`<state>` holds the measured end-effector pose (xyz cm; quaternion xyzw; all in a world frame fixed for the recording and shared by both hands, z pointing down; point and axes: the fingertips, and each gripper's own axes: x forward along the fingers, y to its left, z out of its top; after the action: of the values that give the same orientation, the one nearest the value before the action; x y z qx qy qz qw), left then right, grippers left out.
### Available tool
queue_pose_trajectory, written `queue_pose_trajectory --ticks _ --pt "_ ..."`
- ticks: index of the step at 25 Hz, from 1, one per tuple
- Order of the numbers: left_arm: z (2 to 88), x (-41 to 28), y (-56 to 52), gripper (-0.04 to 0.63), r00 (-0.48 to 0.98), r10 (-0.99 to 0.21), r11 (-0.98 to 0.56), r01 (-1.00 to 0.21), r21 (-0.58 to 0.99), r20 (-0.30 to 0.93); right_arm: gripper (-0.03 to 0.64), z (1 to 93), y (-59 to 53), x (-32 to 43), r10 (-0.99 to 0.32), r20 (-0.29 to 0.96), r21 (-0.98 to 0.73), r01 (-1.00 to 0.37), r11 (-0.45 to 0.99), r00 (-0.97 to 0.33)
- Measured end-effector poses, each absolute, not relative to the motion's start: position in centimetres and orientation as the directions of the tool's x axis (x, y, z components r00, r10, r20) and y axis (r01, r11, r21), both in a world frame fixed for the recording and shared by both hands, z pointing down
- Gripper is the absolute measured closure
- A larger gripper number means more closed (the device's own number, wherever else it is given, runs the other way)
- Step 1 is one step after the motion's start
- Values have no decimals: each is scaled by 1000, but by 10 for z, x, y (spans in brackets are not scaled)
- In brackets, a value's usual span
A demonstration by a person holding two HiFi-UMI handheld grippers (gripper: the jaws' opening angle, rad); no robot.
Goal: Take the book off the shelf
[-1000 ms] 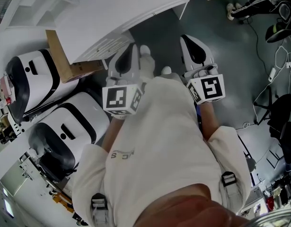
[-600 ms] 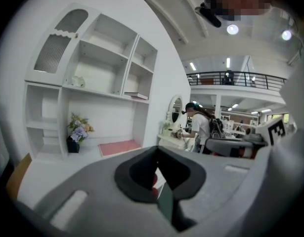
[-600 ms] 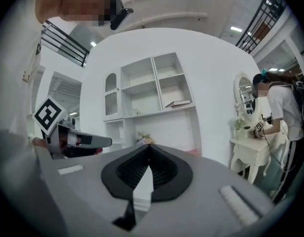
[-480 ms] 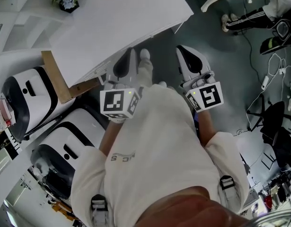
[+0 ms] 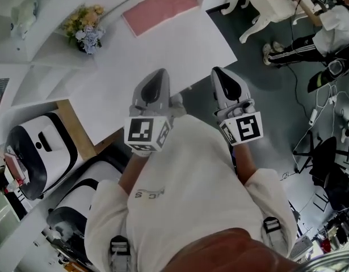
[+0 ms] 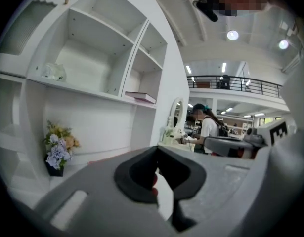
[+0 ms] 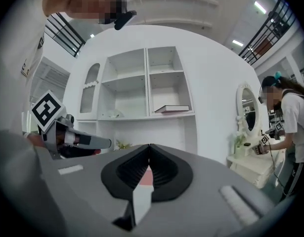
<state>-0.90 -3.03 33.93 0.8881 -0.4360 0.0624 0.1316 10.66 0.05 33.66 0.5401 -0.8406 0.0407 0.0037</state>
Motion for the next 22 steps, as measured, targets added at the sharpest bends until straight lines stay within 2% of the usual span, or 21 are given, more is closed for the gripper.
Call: queue_pose_trajectory --ticks 7,11,22 --pt "337 -26 -91 598 658 -727 -625 -752 210 195 607 333 -73 71 -909 46 -25 -911 412 -413" --pt "340 -37 -115 598 662 -721 -624 -749 222 205 606 326 -101 79 -927 32 -37 -927 372 -373" --pt "334 -39 -136 598 649 -733 -602 -759 248 206 569 303 -133 69 -914 4 110 -908 405 -407"
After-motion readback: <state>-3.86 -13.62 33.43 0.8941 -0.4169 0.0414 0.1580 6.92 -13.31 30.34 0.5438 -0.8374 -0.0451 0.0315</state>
